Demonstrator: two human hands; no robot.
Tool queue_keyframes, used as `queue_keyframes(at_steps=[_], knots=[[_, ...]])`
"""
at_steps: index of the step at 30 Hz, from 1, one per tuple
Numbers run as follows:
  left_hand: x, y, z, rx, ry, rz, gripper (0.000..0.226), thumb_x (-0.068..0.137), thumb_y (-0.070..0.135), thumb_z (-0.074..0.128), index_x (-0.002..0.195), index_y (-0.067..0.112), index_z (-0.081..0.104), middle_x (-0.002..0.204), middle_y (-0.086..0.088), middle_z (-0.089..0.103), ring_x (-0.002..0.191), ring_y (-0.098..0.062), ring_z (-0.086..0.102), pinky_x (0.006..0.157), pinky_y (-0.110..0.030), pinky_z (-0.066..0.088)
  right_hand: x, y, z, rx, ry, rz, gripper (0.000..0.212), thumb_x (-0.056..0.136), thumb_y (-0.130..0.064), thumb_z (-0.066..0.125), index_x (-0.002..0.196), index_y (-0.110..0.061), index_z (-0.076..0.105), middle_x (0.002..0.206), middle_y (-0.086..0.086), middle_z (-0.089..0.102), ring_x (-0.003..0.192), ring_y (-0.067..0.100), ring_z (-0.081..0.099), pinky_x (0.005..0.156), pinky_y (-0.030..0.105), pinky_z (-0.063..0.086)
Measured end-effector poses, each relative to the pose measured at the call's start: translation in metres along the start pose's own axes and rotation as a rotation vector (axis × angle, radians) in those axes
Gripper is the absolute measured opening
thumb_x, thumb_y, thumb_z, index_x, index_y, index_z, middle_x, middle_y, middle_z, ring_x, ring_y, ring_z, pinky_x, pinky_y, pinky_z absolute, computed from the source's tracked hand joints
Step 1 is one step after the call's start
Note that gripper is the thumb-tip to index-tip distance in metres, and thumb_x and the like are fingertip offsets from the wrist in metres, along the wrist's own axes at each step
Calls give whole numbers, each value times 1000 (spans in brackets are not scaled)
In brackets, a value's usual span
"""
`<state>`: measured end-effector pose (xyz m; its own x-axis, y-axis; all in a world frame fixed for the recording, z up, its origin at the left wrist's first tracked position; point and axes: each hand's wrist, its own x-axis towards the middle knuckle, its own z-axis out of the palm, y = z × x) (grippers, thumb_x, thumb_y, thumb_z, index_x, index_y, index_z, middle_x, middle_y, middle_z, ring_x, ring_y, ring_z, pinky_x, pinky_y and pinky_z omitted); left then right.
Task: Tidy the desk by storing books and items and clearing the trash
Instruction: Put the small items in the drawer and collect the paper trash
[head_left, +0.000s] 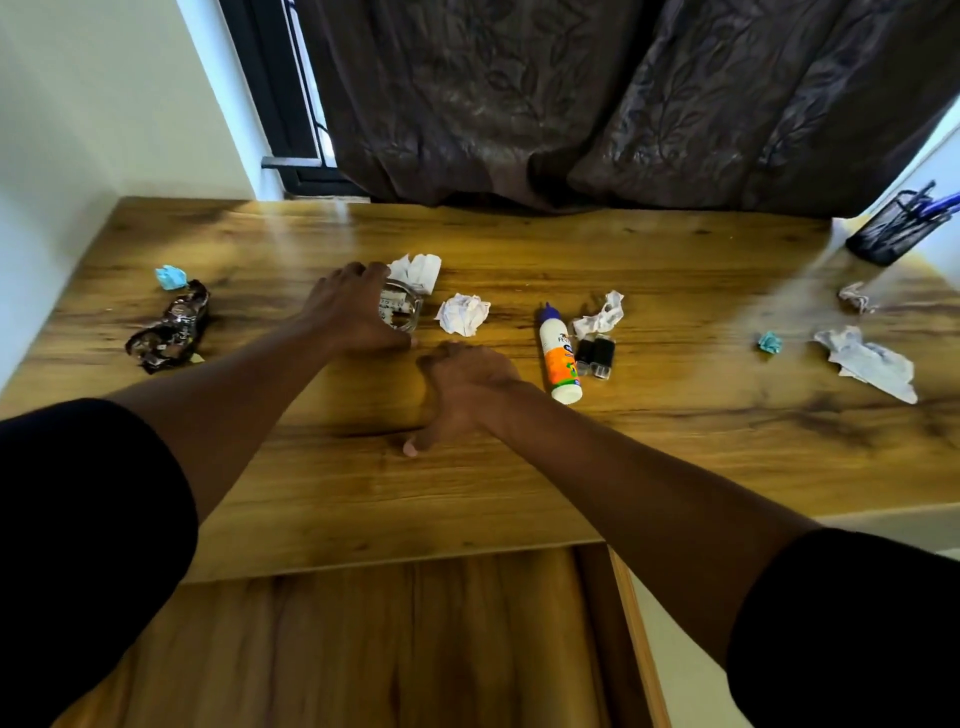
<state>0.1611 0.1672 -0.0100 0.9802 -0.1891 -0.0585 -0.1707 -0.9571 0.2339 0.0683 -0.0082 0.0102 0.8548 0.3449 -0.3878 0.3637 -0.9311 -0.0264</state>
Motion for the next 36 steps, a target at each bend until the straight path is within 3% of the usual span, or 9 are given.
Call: queue_keyframes(at_steps=[9, 15, 18, 20, 25, 29, 33, 36], knots=[[-38, -1, -15, -35, 162, 79, 103, 62, 60, 86, 146, 21, 43, 139, -13, 54, 126, -35, 50, 106, -47, 37, -2, 0, 4, -44, 8, 7, 110, 62, -88, 68, 146, -21, 46, 145, 10, 50, 129, 34, 52, 91, 45, 53], [-116, 0, -42, -174, 243, 88, 98, 62, 55, 89, 145, 27, 44, 143, -5, 49, 132, -28, 43, 105, -44, 35, -9, -6, -2, -33, -72, 31, 119, 65, -87, 68, 157, -23, 30, 162, 13, 31, 143, 38, 41, 103, 50, 48], [-171, 2, -43, -198, 219, 98, 103, 60, 58, 88, 147, 30, 42, 146, -1, 46, 133, -24, 40, 109, -45, 37, -22, -10, -6, -41, -99, 17, 120, 68, -85, 67, 161, -24, 21, 166, 16, 24, 148, 39, 32, 110, 50, 43], [-208, 2, -35, -225, 193, 110, 104, 58, 60, 88, 147, 34, 42, 146, 2, 45, 133, -22, 42, 107, -43, 41, -33, -12, -9, -78, -123, 1, 122, 68, -82, 71, 162, -26, 19, 164, 15, 30, 145, 38, 37, 108, 48, 45], [-300, 10, 0, -131, 78, 183, 107, 62, 68, 82, 152, 32, 35, 151, 4, 37, 134, -13, 35, 102, -37, 43, -64, -23, -5, -151, -158, -25, 119, 68, -76, 77, 162, -28, 21, 159, 8, 40, 139, 34, 45, 103, 47, 50], [-360, 21, 39, -197, 29, 207, 107, 64, 74, 75, 154, 35, 32, 152, 12, 29, 132, -1, 25, 101, -30, 39, -81, -25, 12, -132, -139, -22, 115, 68, -75, 76, 161, -31, 23, 156, 10, 43, 138, 33, 46, 102, 46, 51], [-396, 31, 76, -243, -18, 166, 107, 65, 73, 76, 155, 37, 30, 150, 16, 31, 129, 2, 32, 98, -21, 39, -97, -22, 26, -123, -104, -44, 106, 74, -72, 73, 160, -32, 26, 155, 12, 42, 136, 33, 47, 100, 42, 50], [-408, 29, 107, -280, -46, 112, 106, 67, 70, 76, 155, 34, 29, 153, 11, 32, 136, -5, 32, 104, -30, 47, -103, -23, 35, -124, -94, -43, 105, 75, -74, 70, 160, -33, 25, 158, 10, 41, 139, 34, 45, 103, 42, 49]])
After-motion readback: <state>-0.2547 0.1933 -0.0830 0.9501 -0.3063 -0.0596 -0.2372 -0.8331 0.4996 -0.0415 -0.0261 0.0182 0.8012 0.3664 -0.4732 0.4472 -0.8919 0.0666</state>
